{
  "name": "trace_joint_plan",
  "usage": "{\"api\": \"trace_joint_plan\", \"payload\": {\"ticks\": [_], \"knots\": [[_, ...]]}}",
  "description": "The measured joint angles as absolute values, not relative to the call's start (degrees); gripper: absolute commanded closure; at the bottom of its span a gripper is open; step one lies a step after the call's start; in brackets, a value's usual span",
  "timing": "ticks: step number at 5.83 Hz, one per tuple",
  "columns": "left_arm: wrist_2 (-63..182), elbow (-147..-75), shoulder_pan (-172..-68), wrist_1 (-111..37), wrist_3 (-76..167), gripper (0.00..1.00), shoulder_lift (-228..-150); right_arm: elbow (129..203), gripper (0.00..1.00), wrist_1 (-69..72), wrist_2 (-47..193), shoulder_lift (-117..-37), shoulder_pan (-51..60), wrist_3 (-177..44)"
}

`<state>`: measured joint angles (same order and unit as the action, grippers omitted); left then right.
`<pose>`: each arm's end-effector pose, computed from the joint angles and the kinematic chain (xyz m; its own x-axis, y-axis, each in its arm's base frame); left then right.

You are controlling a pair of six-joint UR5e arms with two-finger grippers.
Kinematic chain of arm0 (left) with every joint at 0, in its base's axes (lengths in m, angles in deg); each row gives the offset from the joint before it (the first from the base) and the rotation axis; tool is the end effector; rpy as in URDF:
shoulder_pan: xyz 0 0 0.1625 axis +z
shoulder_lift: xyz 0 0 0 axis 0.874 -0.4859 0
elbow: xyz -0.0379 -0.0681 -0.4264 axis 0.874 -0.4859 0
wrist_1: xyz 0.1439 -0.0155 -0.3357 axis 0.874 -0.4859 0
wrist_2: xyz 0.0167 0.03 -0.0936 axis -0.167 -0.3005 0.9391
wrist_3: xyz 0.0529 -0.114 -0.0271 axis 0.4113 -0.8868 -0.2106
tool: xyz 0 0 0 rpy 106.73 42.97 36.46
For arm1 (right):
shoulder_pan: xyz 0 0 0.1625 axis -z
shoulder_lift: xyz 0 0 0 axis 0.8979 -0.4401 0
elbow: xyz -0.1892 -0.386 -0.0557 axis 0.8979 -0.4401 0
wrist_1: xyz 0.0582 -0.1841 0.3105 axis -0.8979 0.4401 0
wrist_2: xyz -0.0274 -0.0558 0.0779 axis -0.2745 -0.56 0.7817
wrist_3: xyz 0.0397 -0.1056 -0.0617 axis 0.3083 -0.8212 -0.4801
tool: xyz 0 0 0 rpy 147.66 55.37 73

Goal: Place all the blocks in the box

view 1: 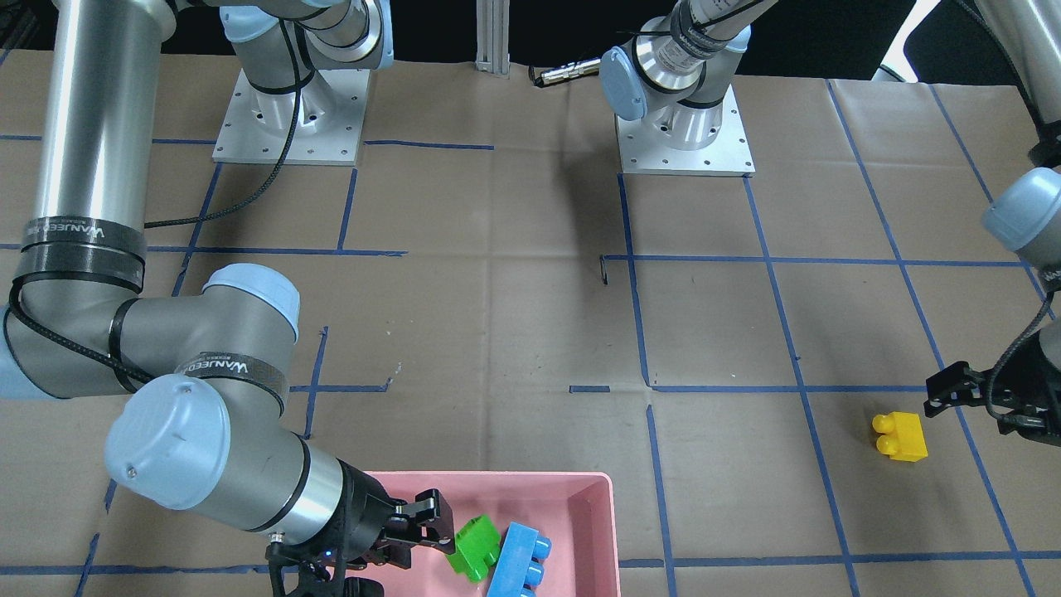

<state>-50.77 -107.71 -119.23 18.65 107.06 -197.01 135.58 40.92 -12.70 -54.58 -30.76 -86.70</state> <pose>0.2074 -0.5957 0.2815 -0.9654 0.2587 -0.0339 0.2605 0.9632 -0.0667 0.2512 -0.7253 0.2984 -0.8748 -0.2189 -0.4321 -0.1318 0.9660 -0.2226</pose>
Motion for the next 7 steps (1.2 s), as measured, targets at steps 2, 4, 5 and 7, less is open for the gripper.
{"api": "trace_joint_plan", "payload": {"ticks": [2, 4, 5, 7], "knots": [[-50.53, -109.12, -119.29, 22.72, 106.95, 0.02, -200.63, 135.77, 0.00, 40.51, -13.16, -55.11, -30.86, -86.75], [-49.28, -109.95, -119.38, 24.26, 107.36, 0.02, -203.42, 135.87, 0.00, 35.96, -20.89, -59.65, -30.04, -86.85], [-49.02, -110.62, -119.36, 24.34, 107.48, 0.02, -203.69, 135.97, 0.00, 30.55, -25.74, -63.15, -28.61, -87.84], [-49.09, -111.18, -119.17, 24.26, 107.68, 0.13, -204.06, 136.78, 0.02, 24.70, -33.74, -67.70, -24.12, -95.91]]}}
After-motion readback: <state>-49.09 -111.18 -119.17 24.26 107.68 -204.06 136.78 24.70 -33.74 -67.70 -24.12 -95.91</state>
